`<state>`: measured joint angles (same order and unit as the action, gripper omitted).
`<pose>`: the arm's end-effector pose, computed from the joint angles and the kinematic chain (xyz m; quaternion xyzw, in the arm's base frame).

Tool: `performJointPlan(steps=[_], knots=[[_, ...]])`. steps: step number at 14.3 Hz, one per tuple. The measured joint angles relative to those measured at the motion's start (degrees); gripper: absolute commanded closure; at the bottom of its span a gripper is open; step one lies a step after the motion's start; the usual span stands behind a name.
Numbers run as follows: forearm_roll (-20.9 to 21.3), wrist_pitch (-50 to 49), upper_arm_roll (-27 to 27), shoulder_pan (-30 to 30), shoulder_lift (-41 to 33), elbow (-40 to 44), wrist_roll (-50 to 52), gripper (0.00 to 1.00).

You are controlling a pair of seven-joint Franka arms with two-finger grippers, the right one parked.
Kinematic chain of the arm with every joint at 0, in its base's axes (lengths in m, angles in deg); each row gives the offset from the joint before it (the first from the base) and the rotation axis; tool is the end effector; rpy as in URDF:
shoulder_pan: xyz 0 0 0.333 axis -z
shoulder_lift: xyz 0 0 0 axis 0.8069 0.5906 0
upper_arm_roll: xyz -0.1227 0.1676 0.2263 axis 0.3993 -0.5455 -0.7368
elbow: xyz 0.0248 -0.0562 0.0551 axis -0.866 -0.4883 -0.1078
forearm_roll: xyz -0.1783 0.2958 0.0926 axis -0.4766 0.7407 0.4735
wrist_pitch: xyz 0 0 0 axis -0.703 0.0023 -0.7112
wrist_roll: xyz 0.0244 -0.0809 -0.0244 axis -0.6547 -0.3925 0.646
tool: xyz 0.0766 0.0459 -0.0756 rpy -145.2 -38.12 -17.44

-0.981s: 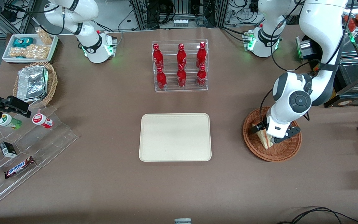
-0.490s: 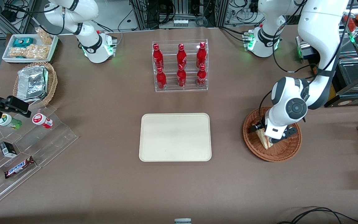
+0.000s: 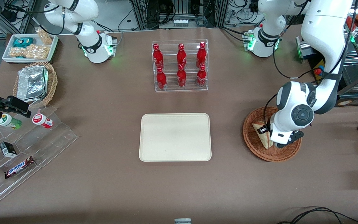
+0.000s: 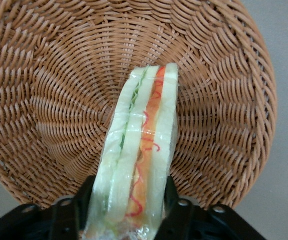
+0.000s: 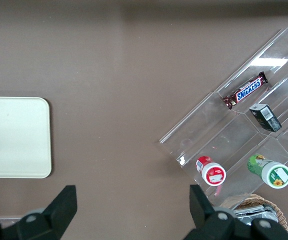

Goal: Place sandwich from basket to tray
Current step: 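Lower the left gripper and close it on the wrapped sandwich, then lift the sandwich and carry it over the cream tray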

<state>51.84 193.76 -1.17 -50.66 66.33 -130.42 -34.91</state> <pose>0.5572 -0.1025 0.2635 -0.9685 -0.2273 0.0891 0.0492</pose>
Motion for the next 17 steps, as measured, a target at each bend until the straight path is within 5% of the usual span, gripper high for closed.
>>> performJointPlan(steps=[3, 9, 13, 17], knots=[[0.0, -0.07, 0.01, 0.01, 0.69, 1.13, 0.92, 0.95], [0.02, -9.28, 0.78, 0.16, 0.65, 9.05, 2.01, 0.95], [-3.26, -19.61, 7.76, 1.56, -0.35, 16.83, 2.88, 0.94], [-3.36, -19.01, 11.19, 9.17, 0.56, 17.56, 4.78, 0.91]])
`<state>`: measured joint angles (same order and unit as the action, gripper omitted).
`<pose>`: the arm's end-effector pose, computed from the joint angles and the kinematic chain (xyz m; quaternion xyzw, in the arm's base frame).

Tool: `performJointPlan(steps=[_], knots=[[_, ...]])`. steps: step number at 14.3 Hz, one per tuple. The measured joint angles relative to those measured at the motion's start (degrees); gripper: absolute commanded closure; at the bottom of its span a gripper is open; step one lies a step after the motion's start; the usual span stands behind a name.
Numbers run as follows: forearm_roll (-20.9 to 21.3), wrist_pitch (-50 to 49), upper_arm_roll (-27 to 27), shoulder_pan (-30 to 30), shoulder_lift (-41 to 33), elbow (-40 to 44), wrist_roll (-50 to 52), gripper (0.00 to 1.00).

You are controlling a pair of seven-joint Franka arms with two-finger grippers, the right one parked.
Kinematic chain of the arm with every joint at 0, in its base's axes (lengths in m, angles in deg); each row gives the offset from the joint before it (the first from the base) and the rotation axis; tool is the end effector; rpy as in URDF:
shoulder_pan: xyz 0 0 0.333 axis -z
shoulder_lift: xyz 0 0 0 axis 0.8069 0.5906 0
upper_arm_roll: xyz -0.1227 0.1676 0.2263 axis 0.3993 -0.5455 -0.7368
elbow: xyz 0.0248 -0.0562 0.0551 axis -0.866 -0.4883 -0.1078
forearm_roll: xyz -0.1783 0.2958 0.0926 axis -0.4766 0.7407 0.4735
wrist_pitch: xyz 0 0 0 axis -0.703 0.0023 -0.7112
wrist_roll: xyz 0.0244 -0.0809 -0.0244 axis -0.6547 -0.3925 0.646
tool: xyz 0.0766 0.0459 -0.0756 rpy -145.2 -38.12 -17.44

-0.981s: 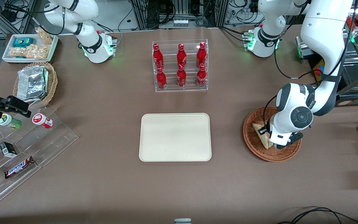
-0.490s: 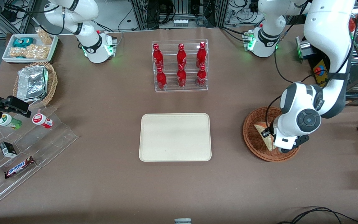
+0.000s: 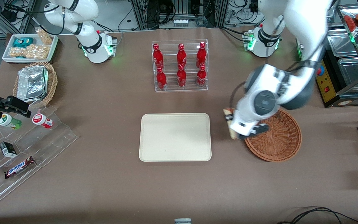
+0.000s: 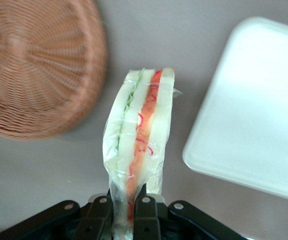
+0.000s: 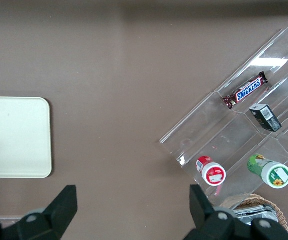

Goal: Place sandwich from basket to tray
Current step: 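Lift the sandwich and carry it over the cream tray, then lower the sandwich onto the tray and open the left gripper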

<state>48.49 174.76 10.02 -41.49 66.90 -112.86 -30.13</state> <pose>0.5277 -0.2951 0.3667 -0.9852 -0.1192 0.1206 0.0246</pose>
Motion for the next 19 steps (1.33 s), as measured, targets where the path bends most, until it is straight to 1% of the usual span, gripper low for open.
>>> performJointPlan(steps=[2, 5, 7, 8, 10, 12, 16, 17, 18, 19], knots=[[-0.05, 2.34, 0.07, 4.05, 2.23, 1.55, 0.74, 0.91], [-0.35, 3.31, 0.29, 8.3, 9.45, 9.1, 1.35, 0.91], [-0.33, 3.42, 0.31, 11.03, 14.75, 14.81, 2.67, 0.87], [-0.01, 3.42, 0.31, 12.27, 16.89, 17.2, 2.93, 0.87], [2.09, 3.4, 0.29, 14.52, 20.36, 21.1, 3.6, 0.87], [3.59, 3.38, 0.29, 16.35, 22.48, 23.43, 4.61, 0.86], [3.76, 3.36, 0.29, 17.24, 23.14, 25.47, 4.71, 0.85], [3.78, 3.38, 0.29, 17.3, 23.25, 25.61, 4.73, 0.83], [3.79, 3.72, 0.28, 17.35, 23.49, 25.65, 4.99, 0.79], [3.81, 4.83, 0.27, 17.38, 23.89, 25.66, 6.16, 0.71]])
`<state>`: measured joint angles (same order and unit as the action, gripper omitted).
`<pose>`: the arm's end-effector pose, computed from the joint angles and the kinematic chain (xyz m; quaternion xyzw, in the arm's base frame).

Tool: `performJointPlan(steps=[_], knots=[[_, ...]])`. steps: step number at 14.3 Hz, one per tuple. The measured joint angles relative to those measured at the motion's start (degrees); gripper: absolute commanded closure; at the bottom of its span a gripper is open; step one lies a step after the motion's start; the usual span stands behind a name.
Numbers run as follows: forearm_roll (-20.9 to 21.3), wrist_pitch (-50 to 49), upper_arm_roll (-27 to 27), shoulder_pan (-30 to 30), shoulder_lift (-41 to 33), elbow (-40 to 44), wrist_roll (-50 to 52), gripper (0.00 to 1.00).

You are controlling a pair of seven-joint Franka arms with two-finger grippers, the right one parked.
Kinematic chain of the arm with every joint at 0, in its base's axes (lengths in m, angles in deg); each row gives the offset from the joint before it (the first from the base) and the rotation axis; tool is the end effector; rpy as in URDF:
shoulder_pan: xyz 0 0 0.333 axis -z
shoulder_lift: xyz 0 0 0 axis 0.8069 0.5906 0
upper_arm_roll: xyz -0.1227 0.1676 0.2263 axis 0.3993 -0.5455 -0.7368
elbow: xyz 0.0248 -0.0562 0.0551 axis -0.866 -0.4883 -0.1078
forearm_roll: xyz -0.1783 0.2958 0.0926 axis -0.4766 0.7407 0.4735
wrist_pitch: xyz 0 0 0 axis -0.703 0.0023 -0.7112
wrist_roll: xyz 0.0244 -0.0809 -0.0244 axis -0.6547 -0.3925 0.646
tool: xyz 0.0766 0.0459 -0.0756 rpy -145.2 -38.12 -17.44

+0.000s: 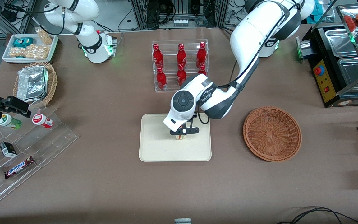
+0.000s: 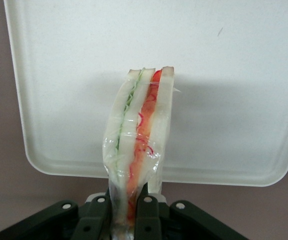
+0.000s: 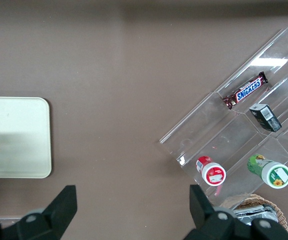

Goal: Place sandwich from basket to tray
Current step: 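Lower the sandwich onto the tray and open the left gripper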

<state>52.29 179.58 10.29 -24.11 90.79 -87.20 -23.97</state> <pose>0.5155 -0.4835 0.2904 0.9944 0.0492 -0.0914 0.0205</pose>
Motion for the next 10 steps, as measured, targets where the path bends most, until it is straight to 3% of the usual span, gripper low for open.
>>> performJointPlan(steps=[1, 7, 10], knots=[[0.01, 1.35, 0.0, 0.05, 0.5, 0.03, 2.24, 0.65], [1.62, 4.41, -0.01, 0.14, 2.25, 0.43, 7.16, 0.62], [2.81, 3.27, -0.03, 0.13, 2.25, 0.71, 7.54, 0.42]])
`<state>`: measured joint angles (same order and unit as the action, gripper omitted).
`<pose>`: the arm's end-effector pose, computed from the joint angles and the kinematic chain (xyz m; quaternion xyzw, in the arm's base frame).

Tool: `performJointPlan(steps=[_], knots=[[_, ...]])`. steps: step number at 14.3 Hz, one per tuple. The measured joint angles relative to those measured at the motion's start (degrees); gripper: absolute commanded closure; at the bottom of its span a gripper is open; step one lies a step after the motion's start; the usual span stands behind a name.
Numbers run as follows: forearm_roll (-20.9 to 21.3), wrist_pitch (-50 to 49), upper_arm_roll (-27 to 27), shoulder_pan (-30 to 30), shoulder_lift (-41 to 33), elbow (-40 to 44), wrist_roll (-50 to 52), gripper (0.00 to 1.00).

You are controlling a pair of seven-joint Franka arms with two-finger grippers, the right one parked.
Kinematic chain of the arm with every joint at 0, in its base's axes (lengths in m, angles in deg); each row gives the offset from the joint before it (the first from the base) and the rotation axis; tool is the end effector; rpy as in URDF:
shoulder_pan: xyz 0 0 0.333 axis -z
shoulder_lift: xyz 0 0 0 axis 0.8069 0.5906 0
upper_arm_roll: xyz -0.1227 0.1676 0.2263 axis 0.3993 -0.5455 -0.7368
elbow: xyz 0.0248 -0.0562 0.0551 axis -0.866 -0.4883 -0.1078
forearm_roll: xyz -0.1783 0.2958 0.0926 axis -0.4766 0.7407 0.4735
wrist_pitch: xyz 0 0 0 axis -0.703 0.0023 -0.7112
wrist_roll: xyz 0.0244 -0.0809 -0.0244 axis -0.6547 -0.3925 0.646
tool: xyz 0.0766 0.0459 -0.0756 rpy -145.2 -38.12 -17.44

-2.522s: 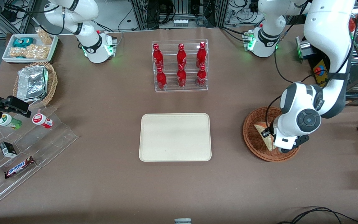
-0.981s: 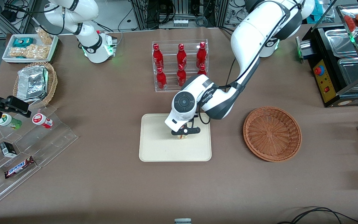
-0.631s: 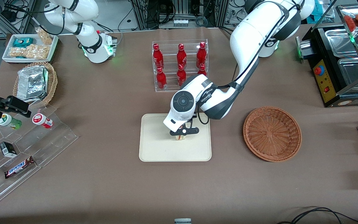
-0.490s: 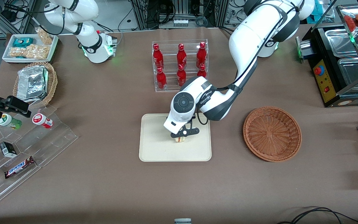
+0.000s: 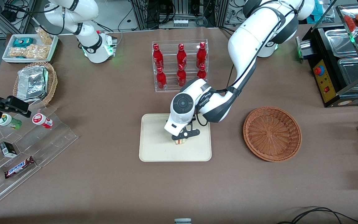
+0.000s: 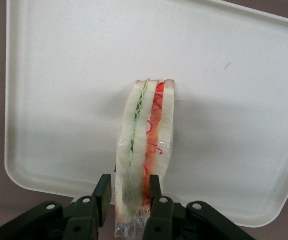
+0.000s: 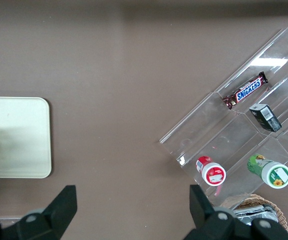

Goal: Place sandwich from basket to tray

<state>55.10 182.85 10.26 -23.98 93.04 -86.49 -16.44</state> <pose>0.5237 -0.4861 0.2722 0.9916 0.1088 -0.0687 0.0166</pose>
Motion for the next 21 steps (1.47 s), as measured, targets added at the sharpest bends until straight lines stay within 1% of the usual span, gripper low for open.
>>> performJointPlan(steps=[1, 2, 5, 8, 10, 12, 14, 16, 18, 20, 21], knots=[[0.03, -1.53, -0.01, -0.04, -0.09, 0.49, 0.06, 0.34], [0.03, -3.24, -0.01, -0.11, -0.41, 1.19, 0.1, 0.0], [-1.02, -10.6, -0.72, -0.19, -4.53, 3.31, 0.65, 0.0], [-6.99, -18.06, -6.87, -0.22, -11.89, 3.45, -0.45, 0.0], [-11.07, -24.45, -12.04, -0.38, -16.33, 2.96, -5.42, 0.0], [-16.0, -27.27, -19.12, -0.29, -20.95, -0.15, -12.15, 0.0], [-18.23, -29.84, -26.56, -0.57, -27.17, -6.38, -21.93, 0.0], [-18.51, -34.22, -33.99, -0.8, -33.75, -12.6, -31.38, 0.0], [-18.5, -39.02, -42.57, -0.89, -38.46, -16.33, -41.24, 0.0], [-18.51, -40.93, -51.56, -1.04, -40.33, -18.19, -50.61, 0.0], [-18.51, -41.01, -54.85, -1.17, -40.5, -18.75, -53.86, 0.0]])
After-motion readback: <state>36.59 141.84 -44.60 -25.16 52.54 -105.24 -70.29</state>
